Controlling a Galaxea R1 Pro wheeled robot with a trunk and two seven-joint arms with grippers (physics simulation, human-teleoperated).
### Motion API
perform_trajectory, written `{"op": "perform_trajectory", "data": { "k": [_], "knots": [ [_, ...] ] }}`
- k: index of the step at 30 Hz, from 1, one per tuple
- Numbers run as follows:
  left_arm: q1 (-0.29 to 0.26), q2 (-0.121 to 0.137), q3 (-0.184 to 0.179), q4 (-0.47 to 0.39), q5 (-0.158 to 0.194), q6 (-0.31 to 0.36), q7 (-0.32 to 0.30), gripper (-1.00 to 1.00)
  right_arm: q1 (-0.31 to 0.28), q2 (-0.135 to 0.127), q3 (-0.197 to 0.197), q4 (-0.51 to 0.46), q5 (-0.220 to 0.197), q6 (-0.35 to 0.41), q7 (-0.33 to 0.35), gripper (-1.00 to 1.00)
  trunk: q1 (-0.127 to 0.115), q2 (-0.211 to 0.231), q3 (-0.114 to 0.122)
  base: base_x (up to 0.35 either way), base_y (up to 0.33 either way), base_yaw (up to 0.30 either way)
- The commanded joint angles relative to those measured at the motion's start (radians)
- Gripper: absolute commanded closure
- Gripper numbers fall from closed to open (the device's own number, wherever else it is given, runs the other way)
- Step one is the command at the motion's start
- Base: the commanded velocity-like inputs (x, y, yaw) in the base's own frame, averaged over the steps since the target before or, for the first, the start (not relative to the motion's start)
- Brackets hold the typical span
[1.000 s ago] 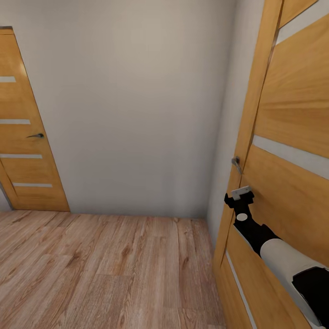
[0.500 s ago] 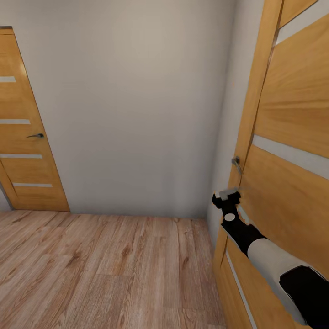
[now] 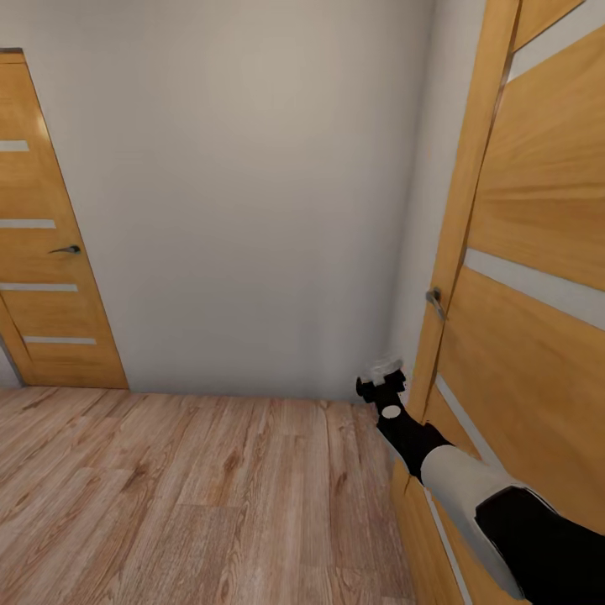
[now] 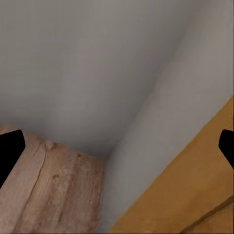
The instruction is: Move the two storage containers from the living room to the garage. In the garage, place one container on the floor and stack the other container on top of it (either order is fine).
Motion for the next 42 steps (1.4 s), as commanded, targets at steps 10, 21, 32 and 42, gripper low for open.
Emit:
{"op": "perform_trajectory", "data": {
  "k": [10, 21, 32, 42],
  "knots": [
    [0.000, 0.000, 0.000, 0.000, 0.011, -0.001, 0.000, -1.00, 0.093, 0.004, -0.001, 0.286, -0.128, -0.002, 0.037, -1.00, 0.000, -0.001, -0.001, 0.000, 0.000, 0.000],
    [0.000, 0.000, 0.000, 0.000, 0.012, -0.001, 0.000, -1.00, 0.546, 0.001, -0.001, 0.295, -0.147, -0.006, 0.091, -1.00, 0.000, -0.001, -0.001, 0.000, 0.000, 0.000],
    [0.000, 0.000, 0.001, 0.000, 0.013, -0.002, 0.000, -1.00, 0.748, 0.009, -0.001, 0.295, -0.147, -0.013, 0.098, -1.00, 0.000, -0.001, -0.001, 0.000, 0.000, 0.000],
    [0.000, 0.001, 0.001, -0.001, 0.013, -0.002, 0.000, -1.00, 0.789, 0.001, -0.002, 0.295, -0.174, -0.030, 0.148, -1.00, 0.000, -0.001, -0.001, 0.000, 0.000, 0.000]
  ]
}}
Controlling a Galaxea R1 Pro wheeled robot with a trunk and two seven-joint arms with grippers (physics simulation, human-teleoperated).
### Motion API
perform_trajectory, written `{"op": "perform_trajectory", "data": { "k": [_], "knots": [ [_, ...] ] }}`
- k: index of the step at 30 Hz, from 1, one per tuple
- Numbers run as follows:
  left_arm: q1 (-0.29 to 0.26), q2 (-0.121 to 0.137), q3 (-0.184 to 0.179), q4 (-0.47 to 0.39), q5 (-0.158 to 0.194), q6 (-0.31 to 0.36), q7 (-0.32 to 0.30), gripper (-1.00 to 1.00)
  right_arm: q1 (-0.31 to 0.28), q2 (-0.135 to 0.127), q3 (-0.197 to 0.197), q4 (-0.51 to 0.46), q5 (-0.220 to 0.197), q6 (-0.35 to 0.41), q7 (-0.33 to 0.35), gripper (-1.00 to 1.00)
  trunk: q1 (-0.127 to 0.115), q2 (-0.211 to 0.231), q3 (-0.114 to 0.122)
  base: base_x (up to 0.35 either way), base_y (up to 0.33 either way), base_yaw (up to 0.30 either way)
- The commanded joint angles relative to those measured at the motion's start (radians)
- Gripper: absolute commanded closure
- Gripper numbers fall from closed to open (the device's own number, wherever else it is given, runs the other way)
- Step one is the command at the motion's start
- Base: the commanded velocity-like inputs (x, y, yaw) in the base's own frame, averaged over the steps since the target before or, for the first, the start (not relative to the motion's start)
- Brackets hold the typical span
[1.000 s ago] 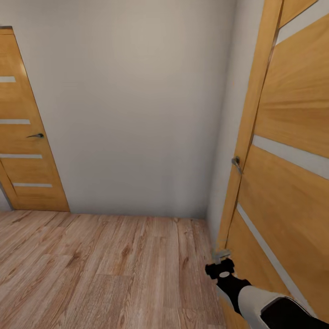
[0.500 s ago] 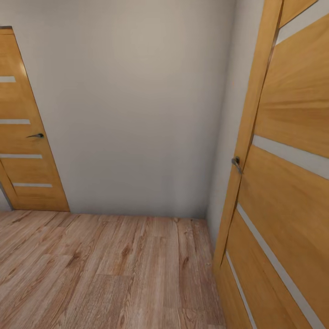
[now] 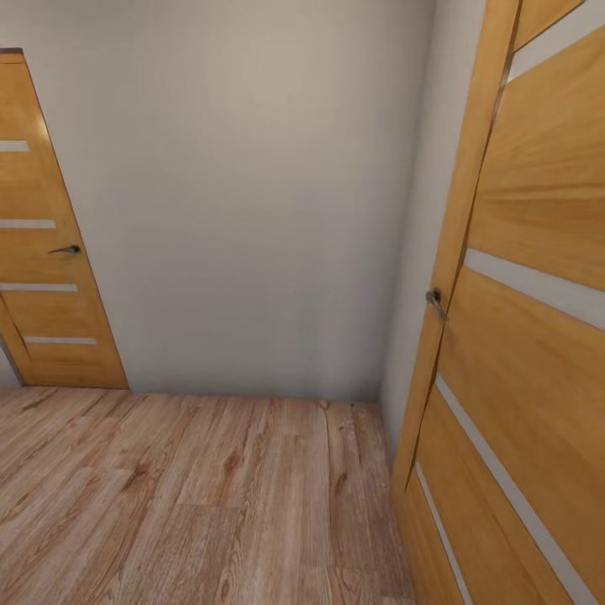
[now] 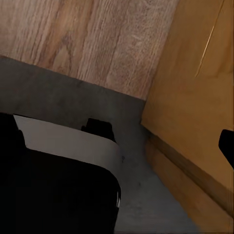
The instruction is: Move the two storage containers from the living room to the garage. In the garage, place one container on the floor and stack the other container on top of it (either order is fine).
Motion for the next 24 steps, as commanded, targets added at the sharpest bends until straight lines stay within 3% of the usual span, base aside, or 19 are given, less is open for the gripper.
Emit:
{"op": "perform_trajectory", "data": {
  "k": [1, 4, 5, 10, 16, 24],
  "knots": [
    [0.000, 0.000, 0.000, 0.000, 0.010, -0.002, 0.000, -1.00, 0.000, 0.000, 0.008, 0.003, -0.038, -0.007, 0.000, -1.00, 0.000, -0.001, -0.001, 0.000, 0.000, 0.000],
    [0.000, 0.000, 0.000, 0.000, 0.010, -0.002, 0.000, -1.00, 0.001, -0.002, 0.009, 0.003, -0.128, -0.008, 0.001, -1.00, 0.000, -0.001, -0.001, 0.000, 0.000, 0.000],
    [0.000, 0.000, 0.000, 0.000, 0.010, -0.002, 0.000, -1.00, 0.002, -0.002, 0.010, 0.002, -0.182, -0.007, 0.001, -1.00, 0.000, -0.001, -0.001, 0.000, 0.000, 0.000],
    [0.000, 0.000, 0.000, 0.000, 0.010, -0.002, 0.000, -1.00, 0.002, -0.003, 0.019, 0.002, -0.294, -0.002, -0.004, -1.00, 0.000, -0.001, -0.001, 0.000, 0.000, 0.000],
    [0.000, 0.000, 0.000, 0.000, 0.010, -0.003, 0.000, -1.00, 0.002, -0.002, 0.021, 0.001, -0.310, 0.000, -0.004, -1.00, 0.000, -0.001, -0.001, 0.000, 0.000, 0.000],
    [0.000, -0.001, 0.002, 0.000, 0.010, -0.003, 0.000, -1.00, 0.002, -0.003, 0.021, 0.002, -0.267, -0.006, -0.001, -1.00, 0.000, -0.001, -0.001, 0.000, 0.000, 0.000]
  ]
}}
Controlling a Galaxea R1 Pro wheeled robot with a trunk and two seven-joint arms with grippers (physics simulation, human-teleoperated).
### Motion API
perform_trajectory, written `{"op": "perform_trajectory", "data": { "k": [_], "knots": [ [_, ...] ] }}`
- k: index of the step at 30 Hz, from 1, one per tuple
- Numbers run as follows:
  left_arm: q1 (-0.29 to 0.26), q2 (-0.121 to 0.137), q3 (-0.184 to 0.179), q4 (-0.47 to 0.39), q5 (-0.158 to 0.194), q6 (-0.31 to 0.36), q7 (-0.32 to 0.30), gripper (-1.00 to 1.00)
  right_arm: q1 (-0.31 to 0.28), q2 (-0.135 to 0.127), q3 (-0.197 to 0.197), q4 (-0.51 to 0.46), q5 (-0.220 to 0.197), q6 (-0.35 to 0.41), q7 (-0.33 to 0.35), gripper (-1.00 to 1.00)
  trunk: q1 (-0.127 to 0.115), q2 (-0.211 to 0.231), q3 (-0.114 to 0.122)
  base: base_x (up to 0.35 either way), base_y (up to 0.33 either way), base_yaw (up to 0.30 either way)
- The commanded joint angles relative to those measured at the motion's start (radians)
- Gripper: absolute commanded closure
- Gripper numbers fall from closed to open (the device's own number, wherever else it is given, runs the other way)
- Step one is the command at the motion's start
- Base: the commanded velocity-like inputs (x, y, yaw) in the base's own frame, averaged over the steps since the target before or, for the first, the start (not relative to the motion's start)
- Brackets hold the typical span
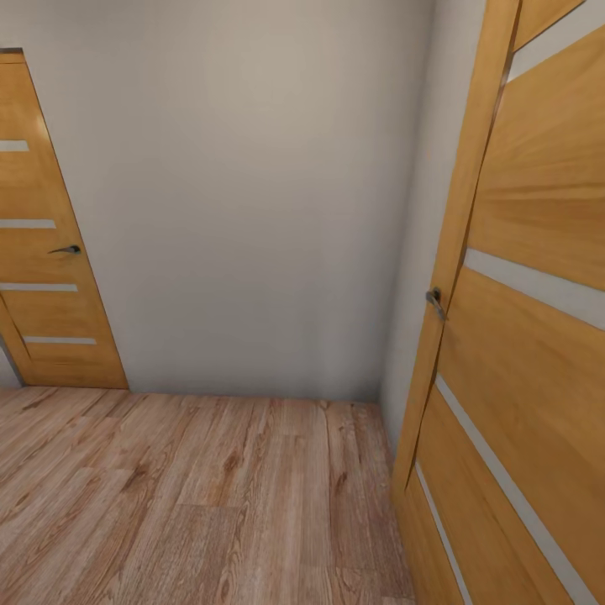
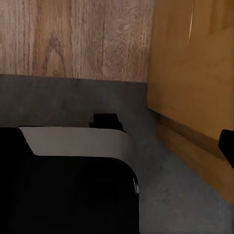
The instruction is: Move the two storage containers from the living room to the garage. In the garage, place one container on the floor and stack the other container on top of it (either order is fine).
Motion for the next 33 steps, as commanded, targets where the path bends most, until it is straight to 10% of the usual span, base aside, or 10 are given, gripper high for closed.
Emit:
{"op": "perform_trajectory", "data": {
  "k": [1, 33],
  "knots": [
    [0.000, 0.000, 0.000, 0.000, 0.010, -0.002, 0.000, -1.00, -0.001, 0.000, 0.008, 0.003, -0.006, -0.006, -0.001, -1.00, 0.000, -0.001, -0.001, 0.000, 0.000, 0.000],
    [0.000, 0.001, -0.001, 0.000, 0.010, -0.002, 0.000, -1.00, -0.001, -0.013, 0.009, 0.003, 0.006, 0.000, 0.001, -1.00, 0.000, -0.001, -0.001, 0.090, 0.000, 0.000]
  ]
}}
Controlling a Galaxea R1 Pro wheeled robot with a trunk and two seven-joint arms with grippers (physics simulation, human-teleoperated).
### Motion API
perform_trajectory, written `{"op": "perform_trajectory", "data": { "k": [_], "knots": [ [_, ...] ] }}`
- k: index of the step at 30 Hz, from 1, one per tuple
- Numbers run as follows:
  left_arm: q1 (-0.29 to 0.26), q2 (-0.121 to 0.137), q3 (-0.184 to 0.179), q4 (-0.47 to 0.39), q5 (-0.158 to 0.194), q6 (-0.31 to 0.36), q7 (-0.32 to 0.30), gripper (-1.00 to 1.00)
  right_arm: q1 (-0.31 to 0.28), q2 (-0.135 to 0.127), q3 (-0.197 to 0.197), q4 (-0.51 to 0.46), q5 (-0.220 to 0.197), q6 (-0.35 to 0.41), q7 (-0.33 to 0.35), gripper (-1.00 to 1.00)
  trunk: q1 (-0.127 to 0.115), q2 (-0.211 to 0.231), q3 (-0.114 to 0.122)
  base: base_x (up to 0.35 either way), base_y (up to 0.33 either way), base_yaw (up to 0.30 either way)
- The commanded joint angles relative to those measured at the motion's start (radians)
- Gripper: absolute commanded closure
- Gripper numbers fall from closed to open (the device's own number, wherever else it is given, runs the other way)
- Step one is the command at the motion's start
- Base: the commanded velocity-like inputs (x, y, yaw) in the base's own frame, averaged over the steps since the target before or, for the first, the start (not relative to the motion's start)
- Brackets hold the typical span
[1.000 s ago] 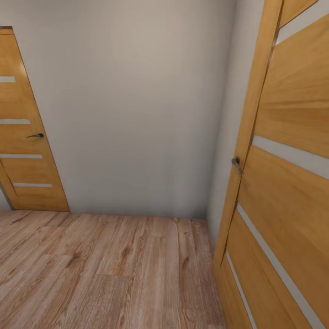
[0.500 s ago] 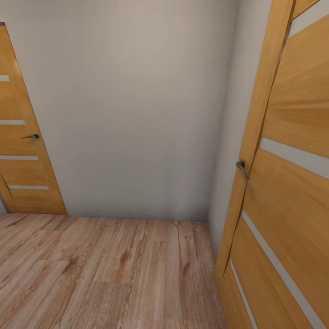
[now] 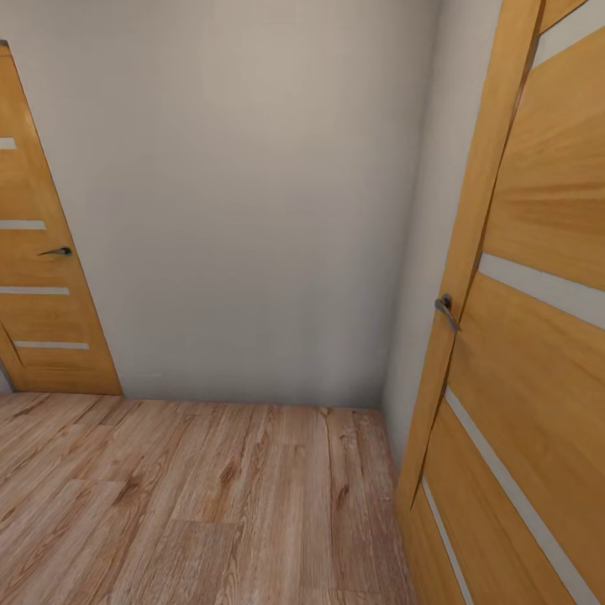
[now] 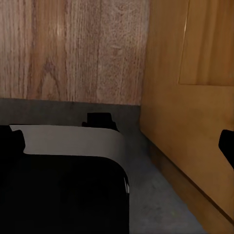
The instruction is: Move the two storage containers from the living room to the garage. In the garage, place one container on the floor and stack the other container on top of it (either order is fine).
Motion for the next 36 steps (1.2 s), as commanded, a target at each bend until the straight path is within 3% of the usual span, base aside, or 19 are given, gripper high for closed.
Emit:
{"op": "perform_trajectory", "data": {
  "k": [1, 25, 36],
  "knots": [
    [0.000, 0.000, 0.000, 0.000, 0.010, -0.002, 0.000, -1.00, -0.001, 0.001, 0.008, 0.003, -0.009, -0.006, -0.001, -1.00, 0.000, -0.001, -0.001, 0.000, 0.000, 0.000],
    [0.000, 0.000, 0.000, 0.000, 0.011, -0.002, 0.002, -1.00, -0.001, 0.002, 0.008, 0.003, -0.009, -0.006, -0.001, -1.00, 0.000, -0.001, -0.001, 0.024, -0.017, 0.000],
    [0.000, 0.000, 0.000, 0.001, 0.013, -0.001, 0.003, -1.00, -0.001, 0.003, 0.008, 0.003, -0.009, -0.005, 0.000, -1.00, 0.000, -0.001, -0.001, 0.257, 0.000, 0.000]
  ]
}}
